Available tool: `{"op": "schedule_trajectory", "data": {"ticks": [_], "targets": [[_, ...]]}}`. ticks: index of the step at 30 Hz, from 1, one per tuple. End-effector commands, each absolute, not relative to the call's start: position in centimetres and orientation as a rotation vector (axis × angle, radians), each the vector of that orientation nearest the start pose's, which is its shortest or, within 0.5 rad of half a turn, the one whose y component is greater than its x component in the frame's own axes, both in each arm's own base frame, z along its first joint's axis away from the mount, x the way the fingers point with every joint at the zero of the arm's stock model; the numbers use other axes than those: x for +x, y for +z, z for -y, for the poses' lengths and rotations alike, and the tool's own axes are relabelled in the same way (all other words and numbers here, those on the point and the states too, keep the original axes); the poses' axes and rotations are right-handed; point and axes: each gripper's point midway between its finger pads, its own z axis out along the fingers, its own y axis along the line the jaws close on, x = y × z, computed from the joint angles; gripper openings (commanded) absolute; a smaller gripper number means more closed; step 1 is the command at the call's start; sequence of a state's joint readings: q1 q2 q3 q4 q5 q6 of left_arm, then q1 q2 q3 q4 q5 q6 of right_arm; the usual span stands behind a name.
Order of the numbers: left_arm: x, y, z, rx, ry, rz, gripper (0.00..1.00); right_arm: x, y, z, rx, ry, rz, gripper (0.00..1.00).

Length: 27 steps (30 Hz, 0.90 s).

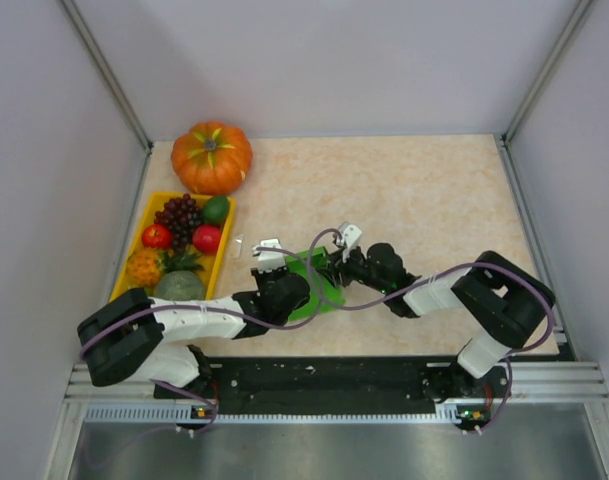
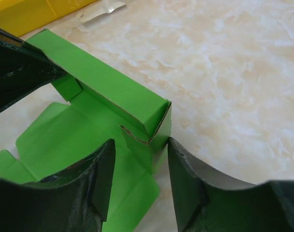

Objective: Fold the paper box

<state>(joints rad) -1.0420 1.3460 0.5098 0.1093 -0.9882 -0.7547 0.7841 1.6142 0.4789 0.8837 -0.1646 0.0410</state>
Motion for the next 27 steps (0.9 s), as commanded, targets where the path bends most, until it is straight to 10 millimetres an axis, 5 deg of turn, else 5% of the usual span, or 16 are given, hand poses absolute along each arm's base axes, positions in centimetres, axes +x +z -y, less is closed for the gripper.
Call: {"op": "schedule_trajectory", "data": {"ticks": [1,9,16,21,27], "targets": [[26.4,8.6,19.7,-0.181,-0.088,-1.917,0.0,29.1,10.3,-32.8,-0.822,0.708,-1.591,0.44],[26.5,8.7,19.9,-0.153,-0.082,-1.913,0.0,27.5,9.2,-33.2,-0.915,0.766,-1.611,0.35],[26.5,8.4,19.9,-0.124,-0.067,-1.918,0.0,25.2,9.8,-33.5,-0.984,0.876,-1.6,0.55],[26.5,8.0,20.2,-0.106,-0.072,-1.928,0.0,24.8,8.6,-31.7,-0.978,0.814,-1.652,0.57],[26.6,8.0,20.3,-0.088,-0.066,-1.93,0.0,25.8,8.2,-30.9,-0.975,0.753,-1.676,0.38]]}}
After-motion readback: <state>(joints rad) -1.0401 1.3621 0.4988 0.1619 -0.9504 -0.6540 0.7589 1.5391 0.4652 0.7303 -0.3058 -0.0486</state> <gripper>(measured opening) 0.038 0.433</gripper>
